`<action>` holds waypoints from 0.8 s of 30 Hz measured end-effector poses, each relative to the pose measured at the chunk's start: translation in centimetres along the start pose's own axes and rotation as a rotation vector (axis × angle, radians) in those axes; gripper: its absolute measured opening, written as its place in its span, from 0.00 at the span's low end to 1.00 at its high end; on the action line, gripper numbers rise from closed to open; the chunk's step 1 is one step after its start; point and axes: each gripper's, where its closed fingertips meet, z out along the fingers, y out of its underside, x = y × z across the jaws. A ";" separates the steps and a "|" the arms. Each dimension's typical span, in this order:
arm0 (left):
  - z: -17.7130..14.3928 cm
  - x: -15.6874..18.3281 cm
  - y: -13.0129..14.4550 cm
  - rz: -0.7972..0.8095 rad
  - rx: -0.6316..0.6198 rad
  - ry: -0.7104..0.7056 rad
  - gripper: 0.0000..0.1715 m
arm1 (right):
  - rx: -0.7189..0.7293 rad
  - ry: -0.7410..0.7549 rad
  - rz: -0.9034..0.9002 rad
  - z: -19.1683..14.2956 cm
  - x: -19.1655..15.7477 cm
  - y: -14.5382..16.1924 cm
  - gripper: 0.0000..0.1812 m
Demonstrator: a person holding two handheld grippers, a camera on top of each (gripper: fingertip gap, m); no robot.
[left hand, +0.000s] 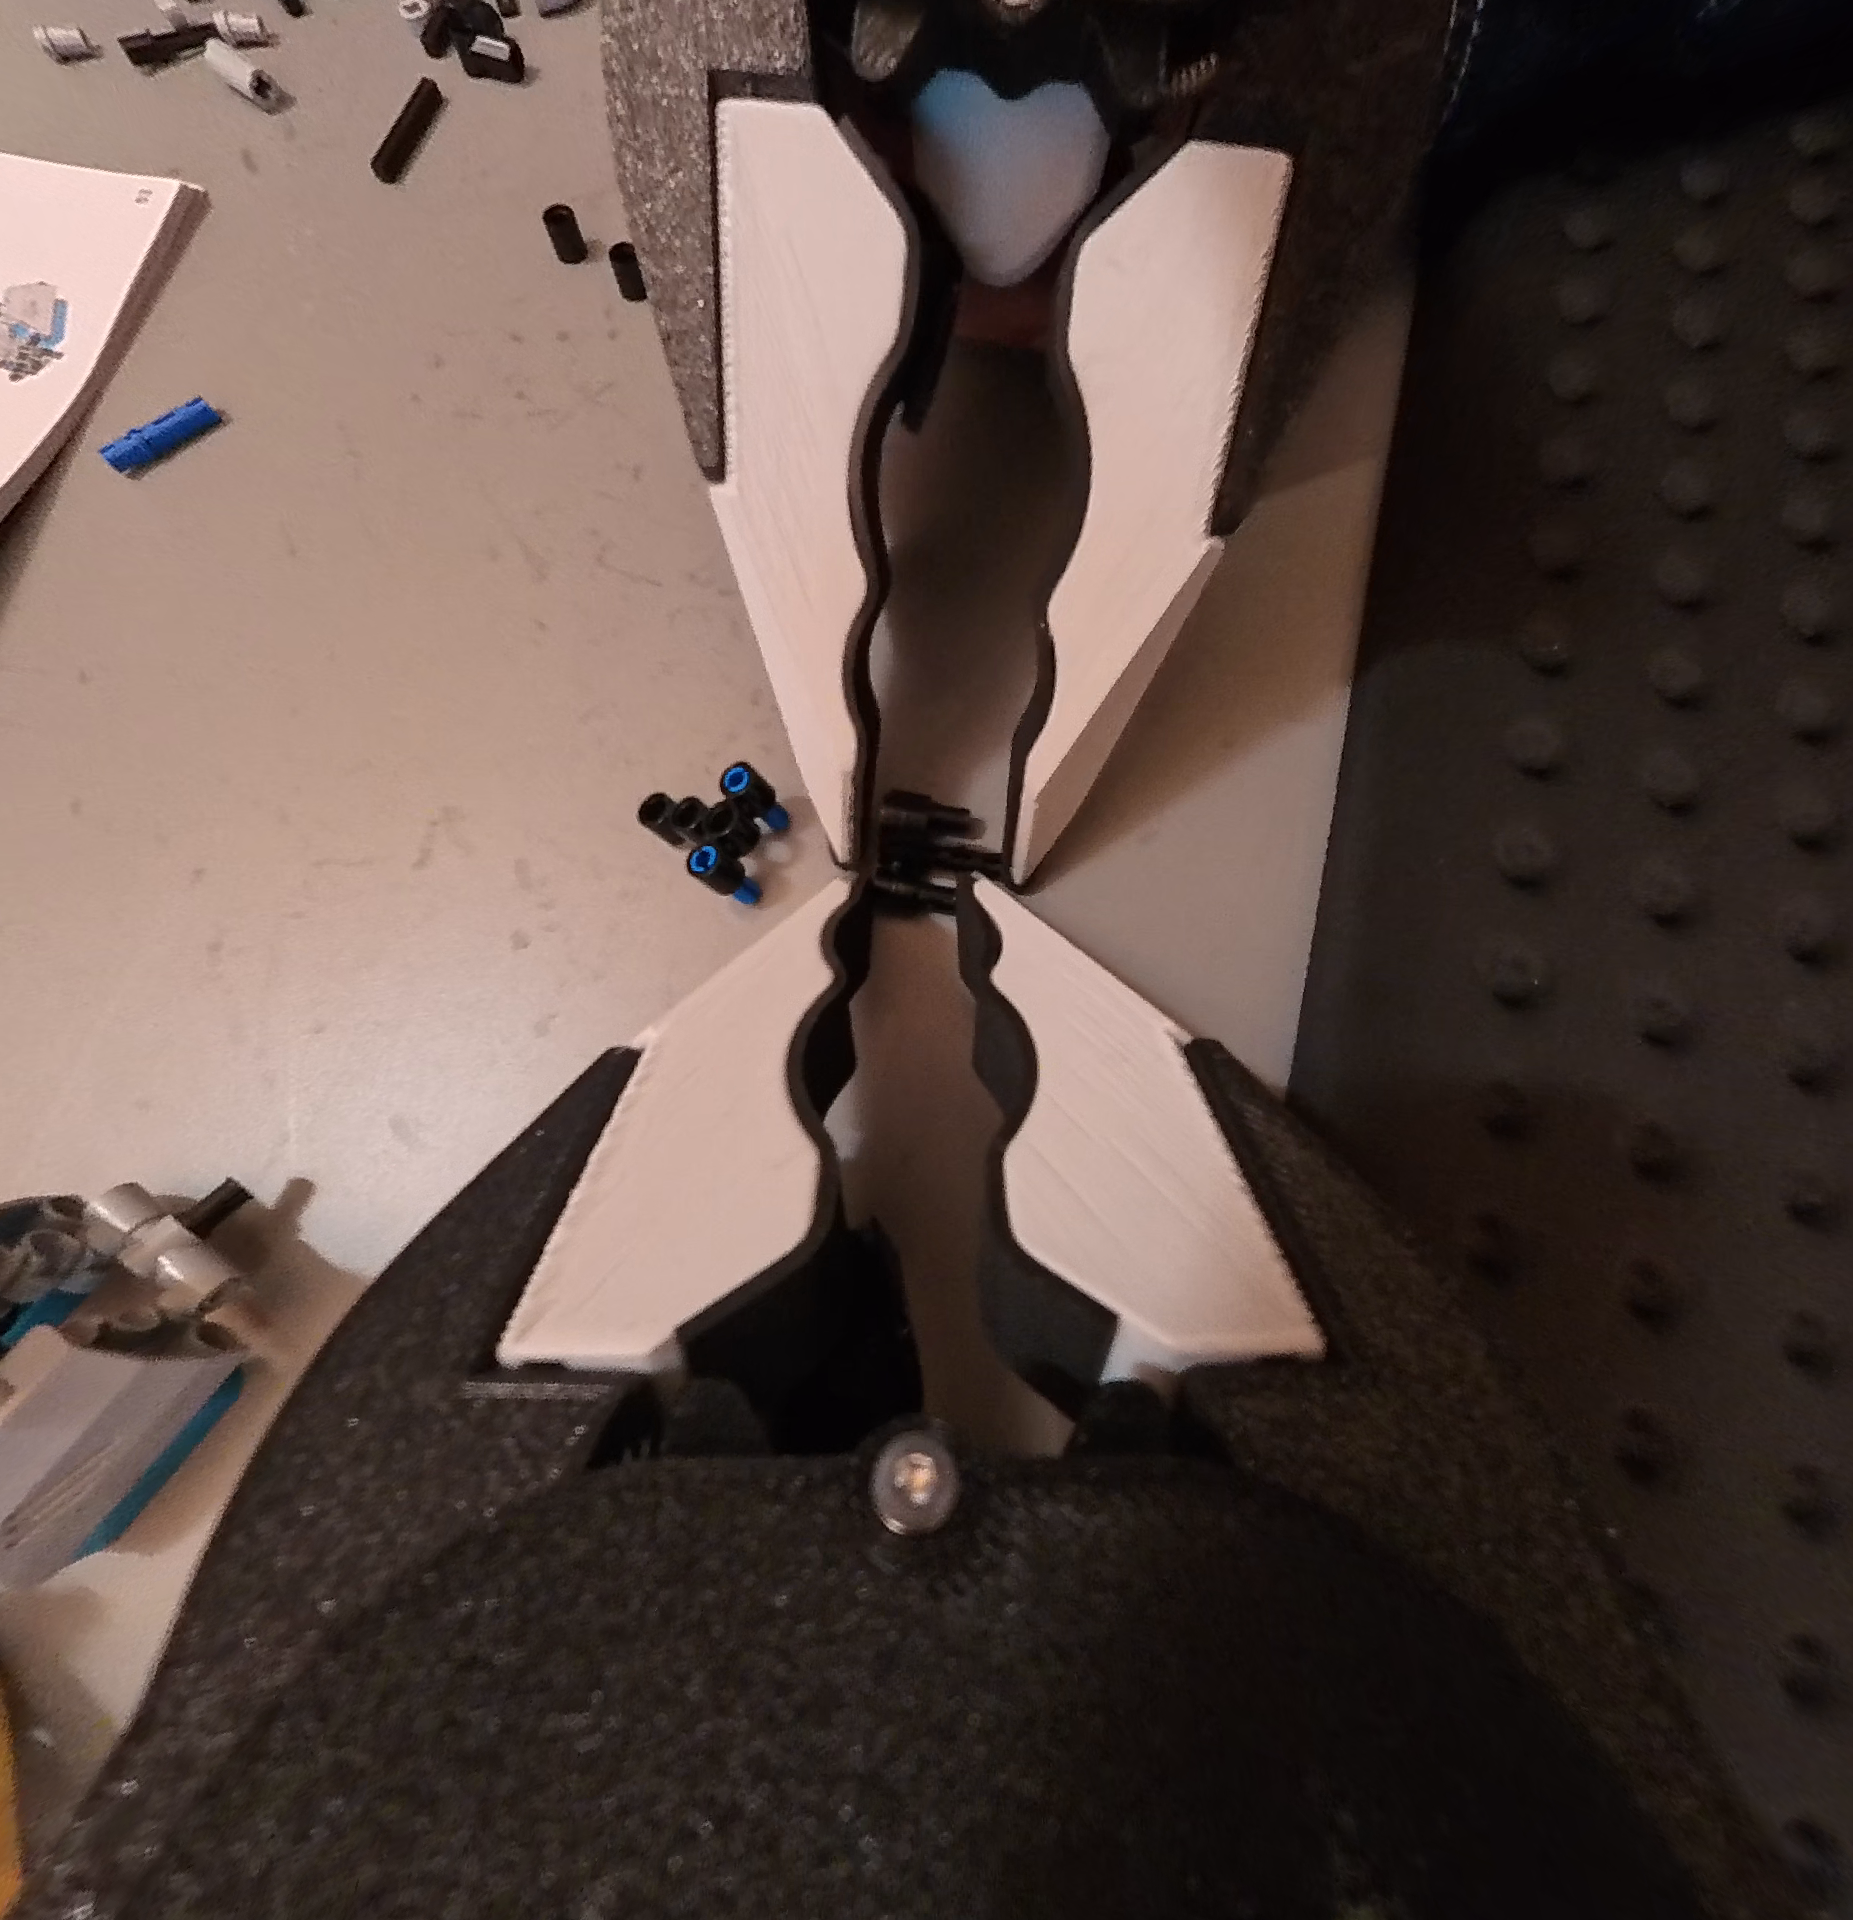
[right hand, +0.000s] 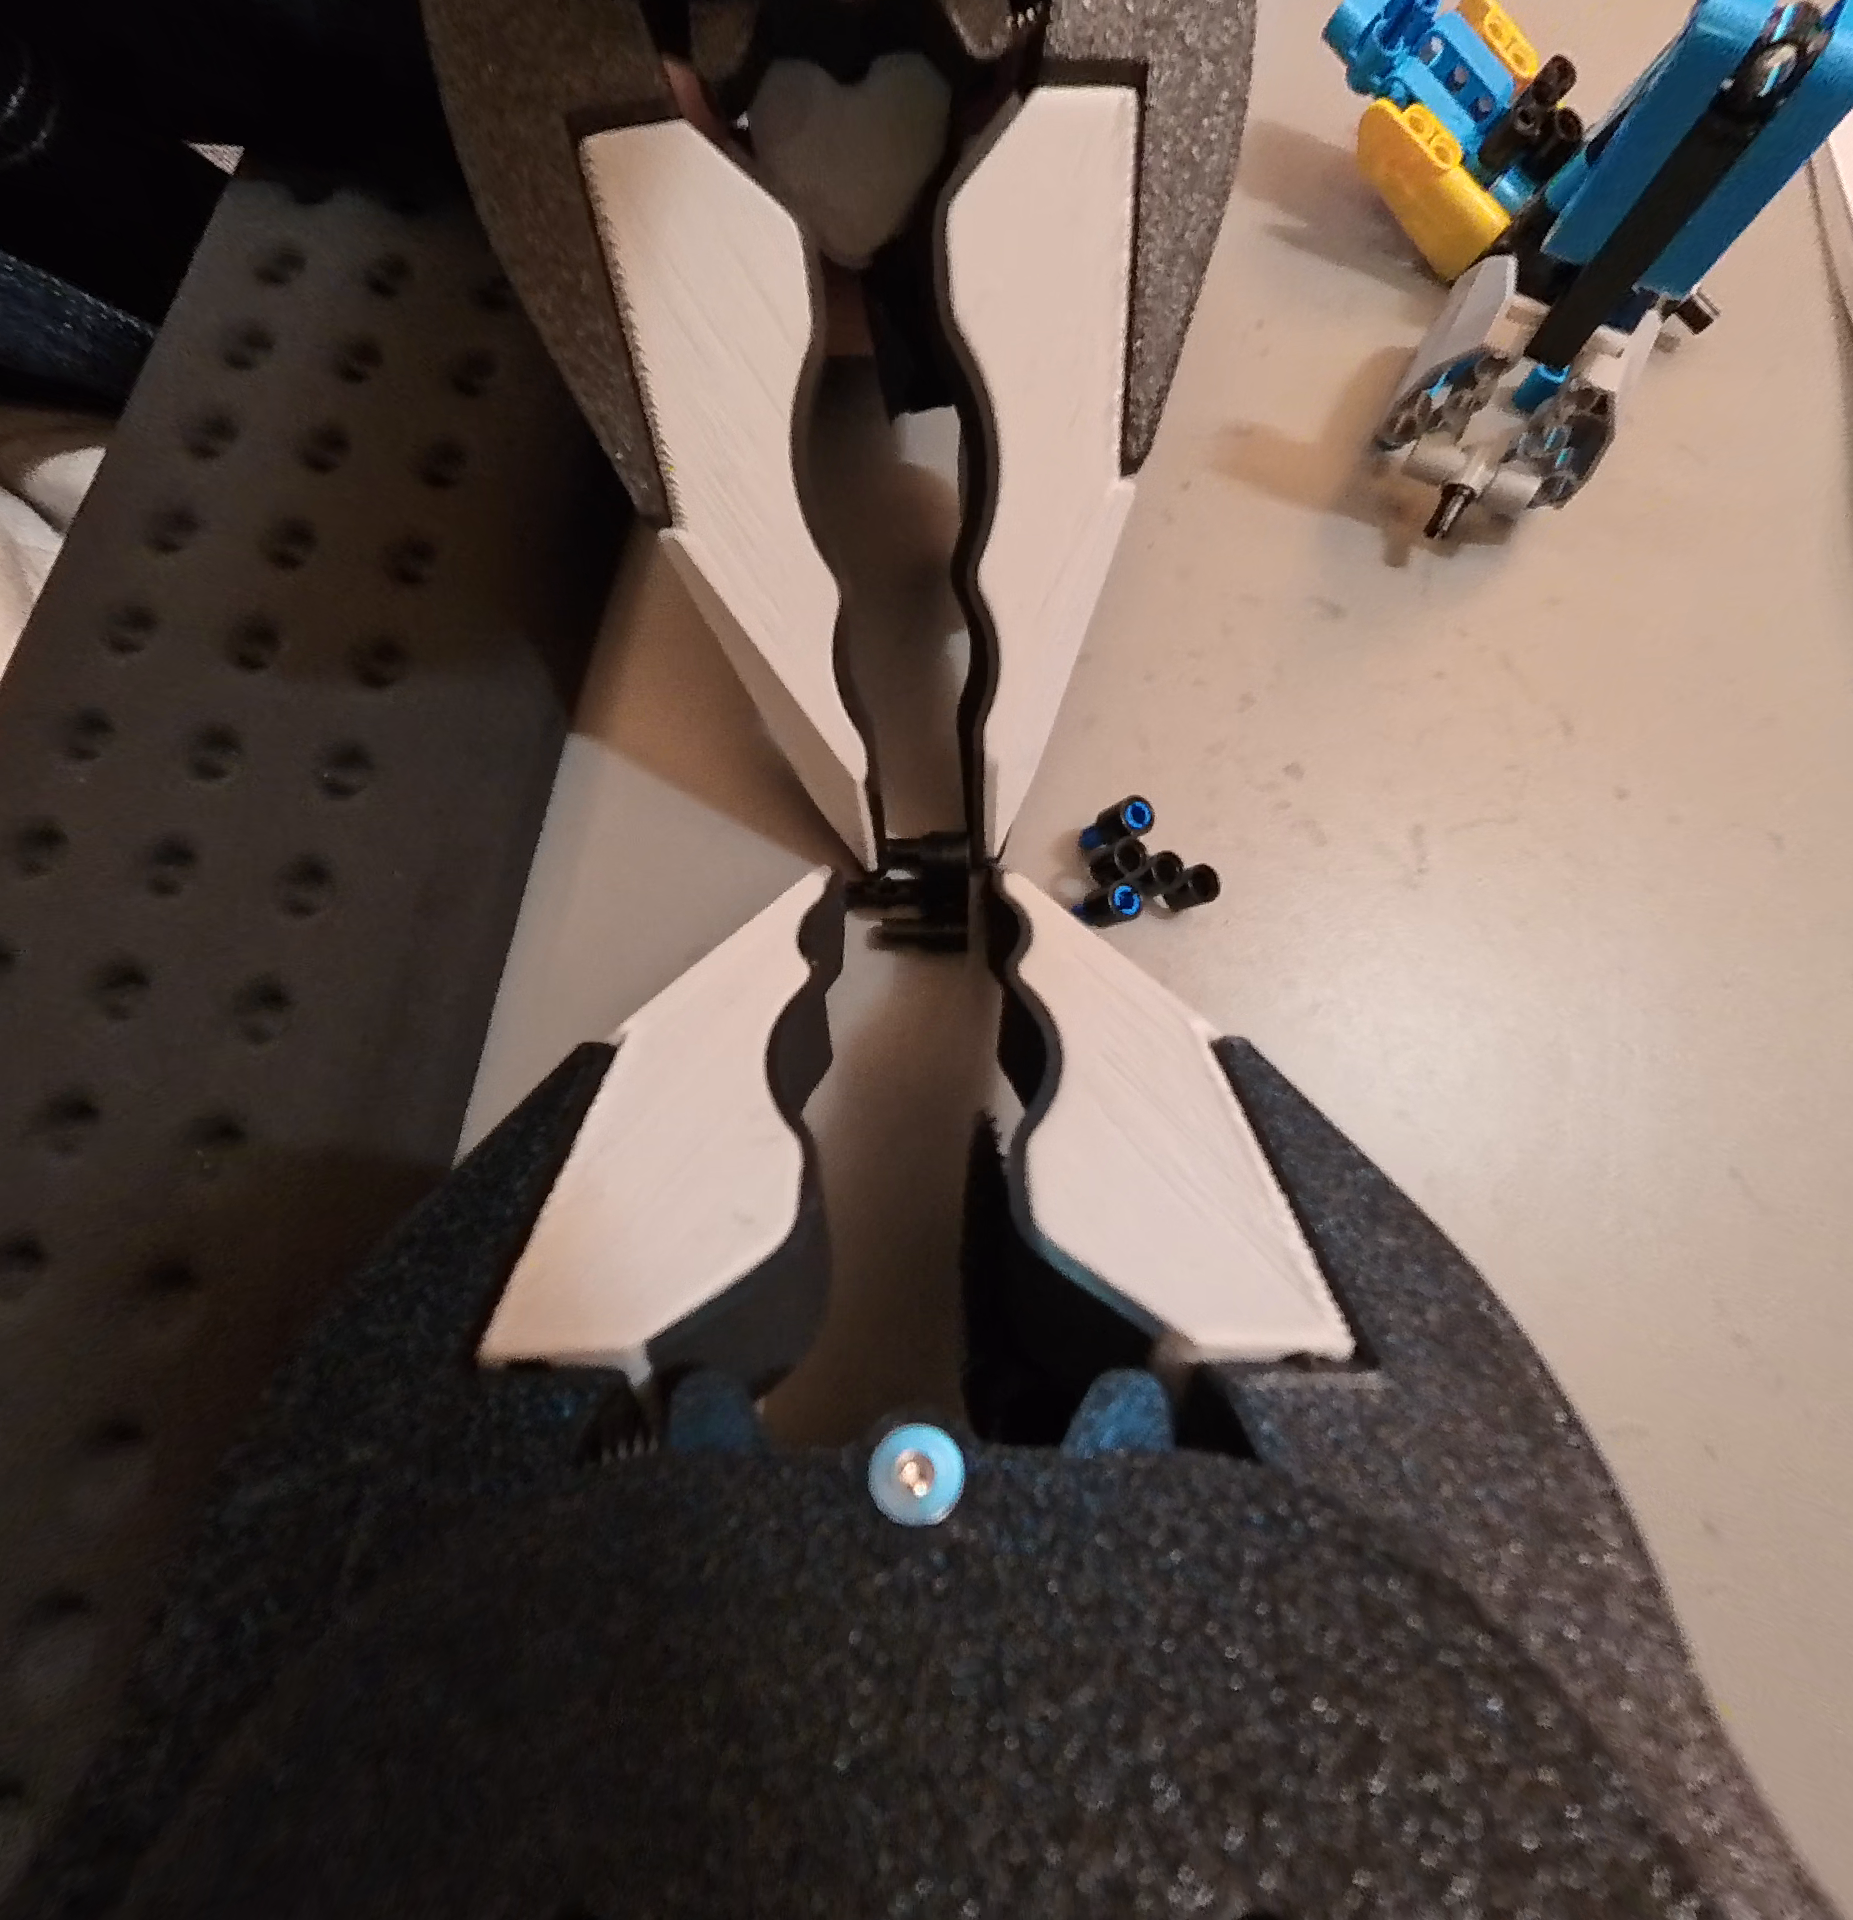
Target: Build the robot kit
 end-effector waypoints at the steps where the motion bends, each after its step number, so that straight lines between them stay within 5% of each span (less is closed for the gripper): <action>1: 0.0 0.0 0.0 0.001 0.000 0.000 0.09 | 0.000 0.000 -0.001 0.0 0.0 0.0 0.14; 24: 0.1 0.2 0.0 0.026 -0.001 -0.016 0.09 | 0.011 -0.081 -0.011 -0.1 -0.4 0.1 0.12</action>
